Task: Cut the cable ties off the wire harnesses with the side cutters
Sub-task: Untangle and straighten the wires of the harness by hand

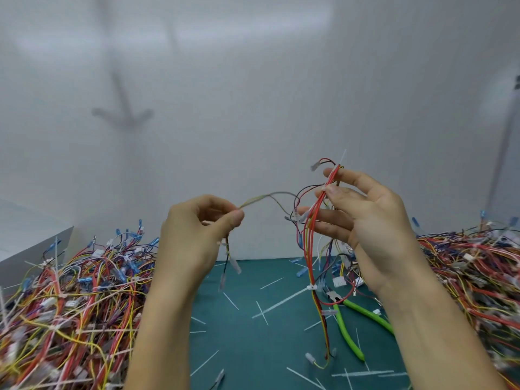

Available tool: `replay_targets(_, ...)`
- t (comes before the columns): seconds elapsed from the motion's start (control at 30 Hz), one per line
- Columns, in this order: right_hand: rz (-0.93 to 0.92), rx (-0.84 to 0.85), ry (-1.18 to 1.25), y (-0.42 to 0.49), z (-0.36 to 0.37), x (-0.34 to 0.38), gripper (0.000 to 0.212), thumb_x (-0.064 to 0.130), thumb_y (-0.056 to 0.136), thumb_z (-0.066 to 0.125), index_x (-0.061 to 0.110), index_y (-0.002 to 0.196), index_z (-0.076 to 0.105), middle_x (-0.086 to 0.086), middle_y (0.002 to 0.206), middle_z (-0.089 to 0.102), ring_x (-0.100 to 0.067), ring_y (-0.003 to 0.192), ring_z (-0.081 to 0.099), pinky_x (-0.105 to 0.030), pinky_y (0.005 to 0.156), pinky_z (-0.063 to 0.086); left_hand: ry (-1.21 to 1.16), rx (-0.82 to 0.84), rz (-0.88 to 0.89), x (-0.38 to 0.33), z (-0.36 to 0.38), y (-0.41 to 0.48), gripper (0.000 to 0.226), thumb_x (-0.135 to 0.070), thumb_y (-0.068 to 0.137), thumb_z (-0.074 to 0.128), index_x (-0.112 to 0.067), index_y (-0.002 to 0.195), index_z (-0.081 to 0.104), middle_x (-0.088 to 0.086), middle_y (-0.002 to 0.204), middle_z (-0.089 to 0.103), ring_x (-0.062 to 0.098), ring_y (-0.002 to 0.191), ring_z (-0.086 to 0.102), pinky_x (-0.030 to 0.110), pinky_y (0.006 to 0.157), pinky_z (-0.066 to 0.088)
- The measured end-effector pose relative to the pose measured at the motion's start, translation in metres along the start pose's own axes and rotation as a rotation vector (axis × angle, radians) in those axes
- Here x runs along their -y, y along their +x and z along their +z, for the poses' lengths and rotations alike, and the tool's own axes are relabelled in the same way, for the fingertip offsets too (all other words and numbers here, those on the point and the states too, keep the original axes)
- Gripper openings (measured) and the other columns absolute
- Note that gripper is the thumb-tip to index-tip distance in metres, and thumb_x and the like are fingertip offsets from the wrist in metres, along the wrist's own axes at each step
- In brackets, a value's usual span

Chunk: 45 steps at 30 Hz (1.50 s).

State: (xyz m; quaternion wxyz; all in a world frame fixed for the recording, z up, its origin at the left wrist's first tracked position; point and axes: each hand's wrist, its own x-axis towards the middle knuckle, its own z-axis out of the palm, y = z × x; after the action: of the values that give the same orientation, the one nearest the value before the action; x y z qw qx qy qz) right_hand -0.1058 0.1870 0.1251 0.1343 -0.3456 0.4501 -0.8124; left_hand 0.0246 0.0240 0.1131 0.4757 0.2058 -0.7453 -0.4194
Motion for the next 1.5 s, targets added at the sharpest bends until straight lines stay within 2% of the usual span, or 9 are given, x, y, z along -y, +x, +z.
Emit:
replay_targets(0.13,0.004,0.002,0.028,0.001,0.001,-0.001,0.023,0.002,0.100,0.052,0.011,0.118,0.061,-0.010,0.088,0.067,-0.033,0.072,0.076,-0.031,0.057,0.061,0.295,0.189,-0.034,0.004,0.001,-0.002,0.007,-0.026,0.077,0.080,-0.030,0.077,0.076,-0.018,0.075,0.073,0.002,0.072,0.068,0.027,0.075,0.052)
replay_targets(0.3,0.006,0.013,0.045,0.001,0.002,-0.003,0.022,0.002,0.100,0.052,0.011,0.118,0.060,-0.009,0.087,0.066,-0.033,0.074,0.076,-0.028,0.056,0.059,0.245,0.432,0.000,-0.008,0.008,-0.007,0.007,-0.030,0.079,0.078,-0.025,0.076,0.074,-0.010,0.074,0.074,0.009,0.075,0.071,0.033,0.075,0.055)
replay_targets(0.47,0.003,0.015,0.063,0.000,0.003,-0.003,0.022,0.002,0.099,0.052,0.011,0.117,0.060,-0.008,0.086,0.067,-0.032,0.074,0.076,-0.028,0.055,0.059,0.110,0.655,-0.033,-0.017,0.019,-0.012,0.054,-0.069,0.074,0.051,-0.023,0.084,0.077,-0.009,0.085,0.077,0.010,0.077,0.073,0.023,0.070,0.054)
replay_targets(0.63,0.006,0.019,0.037,0.000,0.003,-0.002,0.022,0.003,0.100,0.051,0.012,0.118,0.059,-0.010,0.090,0.067,-0.031,0.074,0.076,-0.028,0.056,0.059,0.129,0.770,-0.025,-0.016,0.025,-0.014,0.025,-0.045,0.076,0.076,-0.023,0.087,0.077,-0.003,0.080,0.077,0.011,0.078,0.073,0.019,0.065,0.052)
replay_targets(0.73,0.000,0.023,0.046,0.000,0.003,-0.003,0.021,0.003,0.100,0.051,0.012,0.117,0.059,-0.008,0.088,0.067,-0.032,0.075,0.076,-0.029,0.058,0.060,0.122,0.757,-0.023,-0.016,0.027,-0.014,0.008,-0.028,0.085,0.075,-0.020,0.083,0.076,0.001,0.078,0.077,0.011,0.076,0.074,0.018,0.063,0.053)
replay_targets(0.93,-0.016,0.030,0.077,0.000,-0.002,0.001,0.022,0.004,0.100,0.051,0.012,0.120,0.058,-0.016,0.097,0.067,-0.032,0.081,0.076,-0.028,0.060,0.060,-0.001,0.574,-0.026,-0.014,0.026,-0.012,0.011,-0.012,0.088,0.071,-0.015,0.078,0.073,0.007,0.077,0.076,0.025,0.072,0.074,0.028,0.065,0.059)
replay_targets(1.23,-0.014,0.093,0.179,0.000,-0.006,0.005,0.028,0.004,0.100,0.051,0.012,0.126,0.057,-0.013,0.096,0.063,-0.035,0.086,0.075,-0.027,0.063,0.060,-0.103,0.389,0.020,-0.017,0.025,-0.010,0.009,-0.008,0.087,0.070,-0.013,0.083,0.076,0.006,0.076,0.076,0.021,0.071,0.075,0.025,0.068,0.060)
replay_targets(1.4,-0.001,0.157,0.021,-0.002,-0.008,0.006,0.030,0.005,0.096,0.057,0.018,0.122,0.064,-0.012,0.090,0.065,-0.036,0.086,0.075,-0.029,0.064,0.061,0.019,0.570,-0.010,-0.013,0.017,-0.011,0.013,-0.008,0.085,0.072,-0.019,0.090,0.077,-0.001,0.086,0.078,0.015,0.086,0.074,0.023,0.080,0.057)
replay_targets(1.5,0.025,0.294,-0.195,-0.003,-0.007,0.005,0.033,0.000,0.094,0.059,0.022,0.116,0.068,-0.018,0.092,0.069,-0.034,0.079,0.075,-0.032,0.066,0.062,-0.003,0.590,-0.064,-0.011,0.017,-0.010,0.036,0.008,0.092,0.050,-0.020,0.098,0.073,-0.004,0.094,0.077,0.011,0.095,0.072,0.026,0.090,0.055)
